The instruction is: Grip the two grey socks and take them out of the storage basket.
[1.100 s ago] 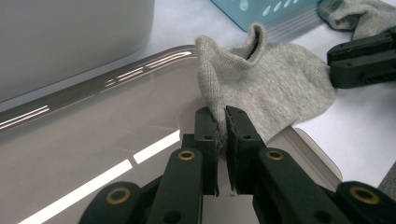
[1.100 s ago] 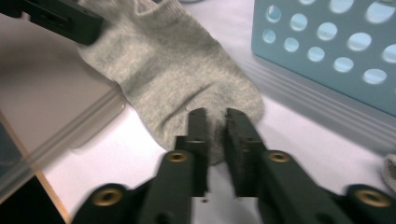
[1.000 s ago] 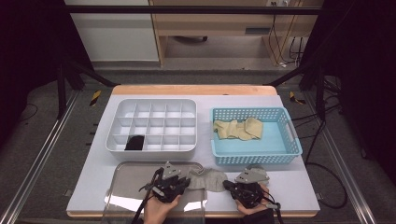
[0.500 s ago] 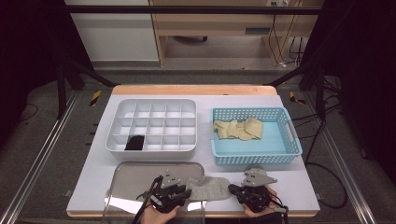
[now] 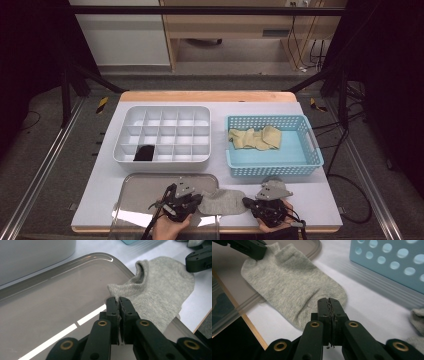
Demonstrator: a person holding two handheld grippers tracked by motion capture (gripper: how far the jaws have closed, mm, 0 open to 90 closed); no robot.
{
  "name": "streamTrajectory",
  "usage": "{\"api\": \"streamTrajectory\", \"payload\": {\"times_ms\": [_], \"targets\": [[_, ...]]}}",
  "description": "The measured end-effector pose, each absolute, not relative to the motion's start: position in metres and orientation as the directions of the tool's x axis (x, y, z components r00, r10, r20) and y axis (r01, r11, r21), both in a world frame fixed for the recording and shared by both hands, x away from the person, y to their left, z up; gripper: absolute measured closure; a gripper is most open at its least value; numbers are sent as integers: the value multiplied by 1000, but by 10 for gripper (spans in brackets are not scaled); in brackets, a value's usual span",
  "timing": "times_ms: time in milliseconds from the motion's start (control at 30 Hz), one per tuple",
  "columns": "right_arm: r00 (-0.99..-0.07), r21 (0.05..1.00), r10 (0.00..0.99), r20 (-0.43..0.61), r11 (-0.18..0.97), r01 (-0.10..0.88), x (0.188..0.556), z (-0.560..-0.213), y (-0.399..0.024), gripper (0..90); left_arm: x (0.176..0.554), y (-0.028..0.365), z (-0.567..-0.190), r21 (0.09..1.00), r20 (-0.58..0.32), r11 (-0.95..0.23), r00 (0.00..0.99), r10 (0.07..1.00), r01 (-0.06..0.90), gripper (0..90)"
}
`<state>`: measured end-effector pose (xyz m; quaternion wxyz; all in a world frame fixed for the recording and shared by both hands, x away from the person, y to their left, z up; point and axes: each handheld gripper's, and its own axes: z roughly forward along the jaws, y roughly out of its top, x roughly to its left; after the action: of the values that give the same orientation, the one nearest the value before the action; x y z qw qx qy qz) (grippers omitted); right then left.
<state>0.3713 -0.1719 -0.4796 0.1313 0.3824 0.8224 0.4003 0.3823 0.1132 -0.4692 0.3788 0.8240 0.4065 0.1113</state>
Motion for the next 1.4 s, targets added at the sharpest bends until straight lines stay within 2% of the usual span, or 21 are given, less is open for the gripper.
{"api": "streamTrajectory", "payload": {"times_ms": [167, 300, 367, 533, 733, 833, 967, 1167, 1400], "targets": [[-675, 761, 732, 92, 385, 522, 370, -477, -173, 879, 380, 115, -469, 718, -115, -391, 651, 750, 577, 846], [-645, 804, 757, 100, 321, 501, 368, -466, -183, 796, 380, 121, -462, 746, -134, -353, 647, 751, 564, 723], [-613, 826, 785, 94, 282, 489, 368, -457, -194, 792, 379, 124, -456, 768, -134, -335, 648, 750, 547, 683], [-530, 843, 846, 60, 241, 481, 368, -446, -220, 765, 380, 131, -449, 794, -120, -315, 641, 758, 521, 634], [-499, 824, 866, 43, 252, 508, 371, -452, -229, 696, 382, 134, -448, 802, -114, -302, 629, 769, 515, 586], [-488, 814, 873, -7, 288, 504, 376, -459, -224, 664, 382, 134, -448, 803, -119, -300, 631, 767, 516, 578], [-477, 795, 878, -23, 305, 524, 386, -468, -222, 695, 382, 133, -449, 803, -119, -302, 635, 763, 514, 577], [-469, 776, 883, -23, 311, 549, 392, -474, -225, 858, 382, 134, -449, 801, -122, -301, 633, 764, 517, 586], [-445, 822, 893, 69, 202, 532, 379, -457, -245, 865, 382, 135, -449, 804, -129, -291, 629, 766, 519, 590]]}}
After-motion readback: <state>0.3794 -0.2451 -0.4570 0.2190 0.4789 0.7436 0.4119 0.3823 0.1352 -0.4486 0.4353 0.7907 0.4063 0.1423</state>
